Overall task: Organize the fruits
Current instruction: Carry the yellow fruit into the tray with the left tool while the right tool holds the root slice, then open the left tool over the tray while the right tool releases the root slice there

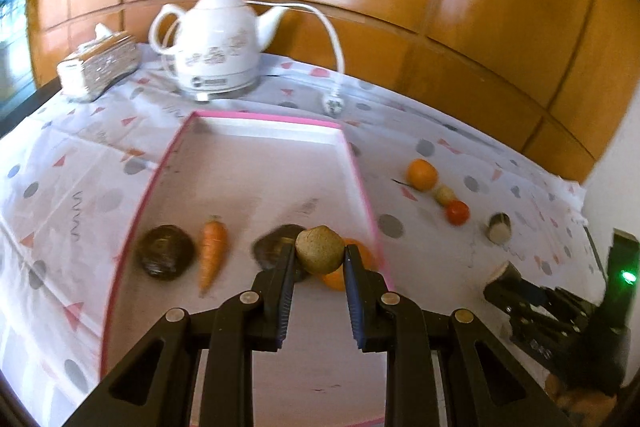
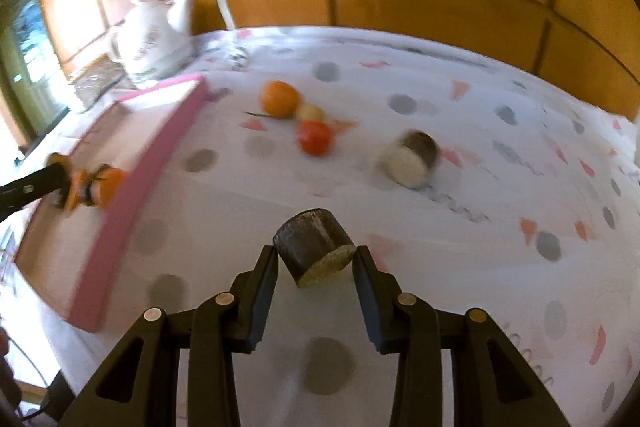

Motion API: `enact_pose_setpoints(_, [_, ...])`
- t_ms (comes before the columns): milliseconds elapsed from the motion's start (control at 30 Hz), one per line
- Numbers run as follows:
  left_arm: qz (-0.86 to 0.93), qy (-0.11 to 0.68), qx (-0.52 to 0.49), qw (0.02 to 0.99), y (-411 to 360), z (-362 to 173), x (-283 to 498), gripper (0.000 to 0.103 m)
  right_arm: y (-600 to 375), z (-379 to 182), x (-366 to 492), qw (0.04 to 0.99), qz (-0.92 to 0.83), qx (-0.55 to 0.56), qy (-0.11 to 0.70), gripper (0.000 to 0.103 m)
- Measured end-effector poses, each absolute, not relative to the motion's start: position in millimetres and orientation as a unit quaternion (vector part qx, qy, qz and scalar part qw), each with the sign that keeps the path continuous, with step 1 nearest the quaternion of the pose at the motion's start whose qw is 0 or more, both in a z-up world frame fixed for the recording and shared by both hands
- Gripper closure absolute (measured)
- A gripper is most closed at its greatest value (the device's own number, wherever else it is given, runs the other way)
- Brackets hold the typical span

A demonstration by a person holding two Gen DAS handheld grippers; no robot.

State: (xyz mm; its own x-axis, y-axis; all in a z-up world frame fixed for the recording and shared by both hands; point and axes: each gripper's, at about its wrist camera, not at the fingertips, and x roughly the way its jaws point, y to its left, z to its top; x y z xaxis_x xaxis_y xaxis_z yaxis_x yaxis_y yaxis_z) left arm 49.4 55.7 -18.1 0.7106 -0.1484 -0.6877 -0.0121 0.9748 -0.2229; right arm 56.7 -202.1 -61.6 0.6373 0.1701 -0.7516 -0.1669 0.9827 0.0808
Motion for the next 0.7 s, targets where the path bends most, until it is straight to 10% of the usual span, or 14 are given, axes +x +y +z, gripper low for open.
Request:
enact_pose_setpoints(500, [0.009, 0.367, -0.111, 0.923, 95, -7, 78, 0.078, -95, -34, 45, 0.871, 0.286, -0.015, 0.400, 0.064])
enact_pose_setpoints(700, [0.021, 0.360, -0.118, 0.925, 101, -2, 89, 0.053, -64, -36, 53, 0.853, 0.325, -0.014, 0.408, 0.062])
